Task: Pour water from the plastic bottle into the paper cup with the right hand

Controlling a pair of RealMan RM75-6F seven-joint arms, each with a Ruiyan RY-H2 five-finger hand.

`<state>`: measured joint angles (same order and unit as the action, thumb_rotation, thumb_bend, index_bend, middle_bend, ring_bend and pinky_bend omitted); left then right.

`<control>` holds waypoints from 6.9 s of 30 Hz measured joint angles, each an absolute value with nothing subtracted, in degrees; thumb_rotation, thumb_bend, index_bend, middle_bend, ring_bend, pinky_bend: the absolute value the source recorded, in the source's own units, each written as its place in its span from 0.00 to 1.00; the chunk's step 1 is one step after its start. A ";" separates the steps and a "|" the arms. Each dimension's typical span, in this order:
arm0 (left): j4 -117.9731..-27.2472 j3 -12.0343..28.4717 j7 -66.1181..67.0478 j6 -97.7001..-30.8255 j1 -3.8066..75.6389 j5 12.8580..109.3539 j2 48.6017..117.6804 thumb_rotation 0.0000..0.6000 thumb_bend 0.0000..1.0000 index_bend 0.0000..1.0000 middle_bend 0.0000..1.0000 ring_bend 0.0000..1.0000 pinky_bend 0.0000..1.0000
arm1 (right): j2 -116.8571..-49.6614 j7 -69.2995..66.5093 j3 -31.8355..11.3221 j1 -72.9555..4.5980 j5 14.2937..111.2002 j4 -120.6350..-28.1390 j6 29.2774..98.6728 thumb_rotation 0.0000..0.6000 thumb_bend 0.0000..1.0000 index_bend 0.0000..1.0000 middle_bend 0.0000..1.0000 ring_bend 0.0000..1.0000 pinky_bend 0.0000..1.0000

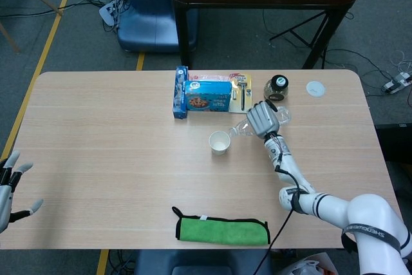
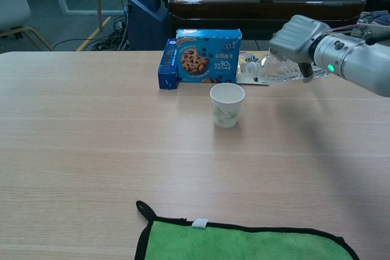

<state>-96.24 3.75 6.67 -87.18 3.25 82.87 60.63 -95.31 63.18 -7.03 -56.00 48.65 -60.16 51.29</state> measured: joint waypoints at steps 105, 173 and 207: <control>-95.96 3.97 6.70 -86.63 3.15 81.73 60.36 1.00 0.12 0.22 0.03 0.06 0.31 | -98.29 2.73 -9.97 -43.61 68.12 -54.42 55.75 1.00 0.04 0.62 0.65 0.58 0.59; -94.03 3.34 8.01 -84.27 3.99 80.81 62.19 1.00 0.12 0.22 0.04 0.06 0.32 | -90.55 -25.74 -8.61 -34.59 77.30 -59.78 53.56 1.00 0.00 0.20 0.19 0.18 0.36; -93.16 1.90 11.11 -84.40 4.69 83.96 64.85 1.00 0.12 0.22 0.04 0.07 0.33 | -63.05 1.53 0.60 -10.53 79.70 -99.58 80.15 1.00 0.00 0.20 0.22 0.18 0.36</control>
<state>-93.16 1.90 11.11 -84.40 4.69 83.96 64.85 -63.05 1.53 0.60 -10.53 79.70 -99.58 80.15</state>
